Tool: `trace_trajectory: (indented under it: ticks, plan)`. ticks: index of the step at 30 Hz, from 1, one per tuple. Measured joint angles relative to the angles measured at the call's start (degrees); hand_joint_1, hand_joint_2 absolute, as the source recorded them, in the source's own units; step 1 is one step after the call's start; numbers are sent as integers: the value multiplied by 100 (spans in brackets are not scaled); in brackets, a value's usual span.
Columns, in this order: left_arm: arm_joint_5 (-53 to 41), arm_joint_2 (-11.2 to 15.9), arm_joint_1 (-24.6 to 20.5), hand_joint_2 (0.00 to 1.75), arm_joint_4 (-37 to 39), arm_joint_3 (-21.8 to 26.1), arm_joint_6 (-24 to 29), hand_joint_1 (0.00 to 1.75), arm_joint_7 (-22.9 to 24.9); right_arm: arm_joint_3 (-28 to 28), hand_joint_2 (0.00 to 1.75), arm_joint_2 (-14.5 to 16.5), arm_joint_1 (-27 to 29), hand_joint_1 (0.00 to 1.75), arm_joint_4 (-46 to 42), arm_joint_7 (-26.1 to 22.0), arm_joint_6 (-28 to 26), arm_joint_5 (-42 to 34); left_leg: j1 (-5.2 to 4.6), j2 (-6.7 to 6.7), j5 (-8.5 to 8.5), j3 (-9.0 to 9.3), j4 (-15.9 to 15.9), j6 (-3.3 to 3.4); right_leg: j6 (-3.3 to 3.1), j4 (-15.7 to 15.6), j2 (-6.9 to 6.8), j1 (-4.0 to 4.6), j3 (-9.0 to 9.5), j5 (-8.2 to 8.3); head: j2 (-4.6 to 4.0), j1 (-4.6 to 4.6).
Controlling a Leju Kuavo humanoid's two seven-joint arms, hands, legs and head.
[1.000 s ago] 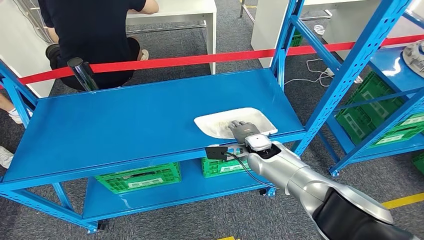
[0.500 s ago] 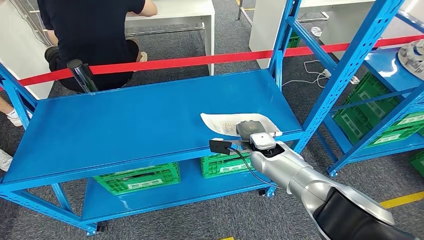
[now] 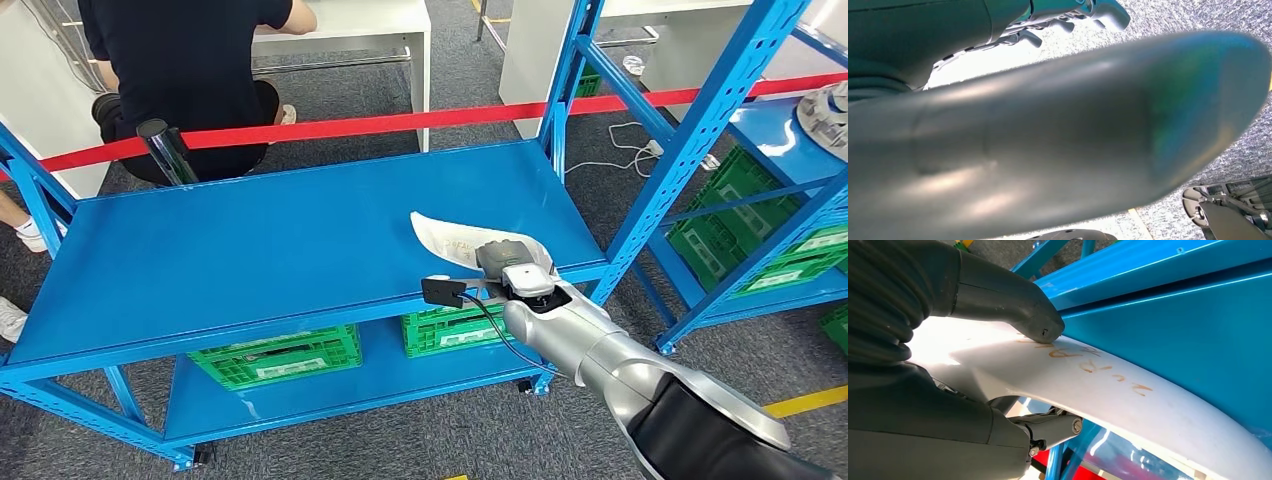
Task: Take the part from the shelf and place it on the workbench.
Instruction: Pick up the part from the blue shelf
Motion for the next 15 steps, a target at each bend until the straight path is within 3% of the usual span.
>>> trace_trajectory:
  ticks: [13, 15]
  plan:
    - [-2, -7, 0, 0, -2, 0, 0, 0, -32, -49, 175, 9, -47, 175, 52, -97, 119, 18, 0, -1, -1, 0, 0, 0, 0, 0, -1, 1, 1, -1, 0, 0]
    - [-5, -8, 0, 87, -2, 0, -1, 0, -69, -62, 175, 14, -50, 175, 56, -120, 86, 10, 0, -1, -1, 0, 0, 0, 0, 0, -1, 1, 1, -1, 0, 0]
